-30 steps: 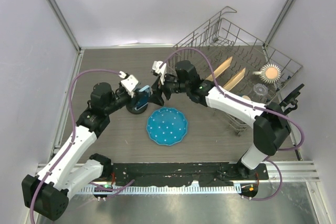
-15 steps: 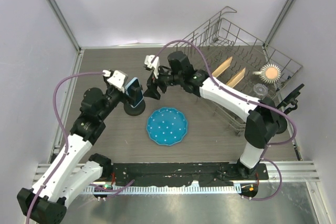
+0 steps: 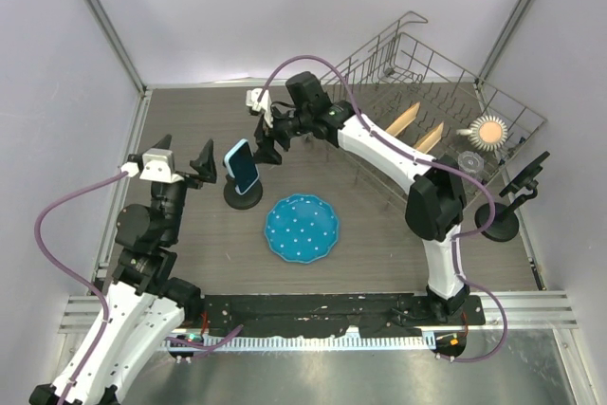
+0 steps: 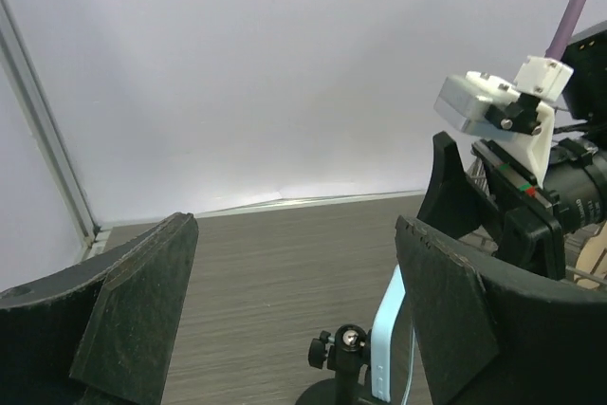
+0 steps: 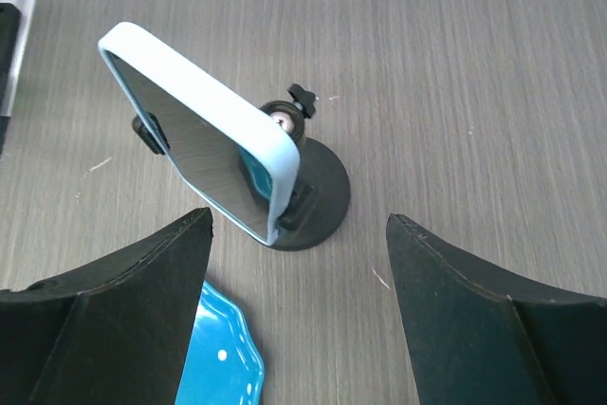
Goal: Place the phone on the phone stand
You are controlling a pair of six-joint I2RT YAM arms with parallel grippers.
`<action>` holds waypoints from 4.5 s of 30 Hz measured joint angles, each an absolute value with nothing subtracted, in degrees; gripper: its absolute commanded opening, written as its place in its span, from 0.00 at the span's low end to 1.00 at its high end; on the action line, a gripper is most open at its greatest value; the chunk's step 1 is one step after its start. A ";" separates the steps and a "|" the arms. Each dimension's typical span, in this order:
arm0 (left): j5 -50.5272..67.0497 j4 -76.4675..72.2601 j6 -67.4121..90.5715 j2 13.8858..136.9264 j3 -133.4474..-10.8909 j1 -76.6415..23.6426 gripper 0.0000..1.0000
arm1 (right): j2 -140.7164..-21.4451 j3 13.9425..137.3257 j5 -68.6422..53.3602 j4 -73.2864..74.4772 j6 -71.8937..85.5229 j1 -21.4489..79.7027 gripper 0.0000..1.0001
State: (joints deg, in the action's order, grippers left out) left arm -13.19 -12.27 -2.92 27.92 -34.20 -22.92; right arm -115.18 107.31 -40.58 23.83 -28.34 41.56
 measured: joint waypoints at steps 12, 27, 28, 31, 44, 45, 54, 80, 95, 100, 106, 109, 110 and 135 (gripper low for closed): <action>-13.89 -13.50 -1.26 28.49 -34.20 -22.92 0.88 | -122.08 119.09 -49.34 33.10 -31.83 44.14 0.57; -12.14 -13.47 0.08 29.69 -34.20 -22.92 0.86 | -124.03 121.38 -52.93 37.28 -33.10 44.91 0.17; -12.05 -13.47 0.10 29.82 -34.20 -22.92 0.86 | -124.09 121.51 -53.17 37.56 -32.86 44.91 0.11; -11.92 -13.47 0.16 30.02 -34.20 -22.92 0.86 | -124.14 121.56 -52.93 37.41 -31.99 44.93 0.01; -13.15 -13.04 1.19 30.02 -34.26 -22.92 0.86 | -121.32 112.60 -34.24 13.85 -9.28 45.98 0.01; -13.98 -12.91 1.26 30.00 -34.26 -22.92 0.86 | -121.32 112.60 -30.74 12.60 -7.03 46.09 0.01; -30.09 -11.73 2.20 26.85 -34.37 -22.96 0.86 | -115.39 108.51 8.49 7.11 3.55 48.97 0.01; -35.05 -8.25 6.87 26.52 -35.88 -23.20 0.86 | -47.68 100.29 55.79 44.77 14.92 56.47 0.01; -33.85 -7.88 7.09 27.75 -35.90 -23.62 0.86 | -50.54 104.33 74.67 80.12 38.96 55.88 0.01; -33.45 -7.86 7.14 28.05 -35.90 -23.64 0.86 | -50.59 93.41 75.57 81.45 46.81 55.24 0.01; -33.32 -7.81 7.14 28.40 -35.90 -24.03 0.86 | -55.02 85.21 75.99 80.01 52.71 47.64 0.01; -33.30 -7.81 7.14 28.40 -35.90 -24.27 0.86 | -56.73 83.50 78.61 76.69 52.51 44.66 0.01; -33.23 -7.84 7.14 28.40 -35.90 -24.38 0.87 | -56.62 83.02 79.20 75.83 51.72 44.01 0.01; -30.79 -6.94 7.14 29.47 -36.58 -26.26 0.86 | -45.50 73.54 73.01 59.46 27.73 25.19 0.00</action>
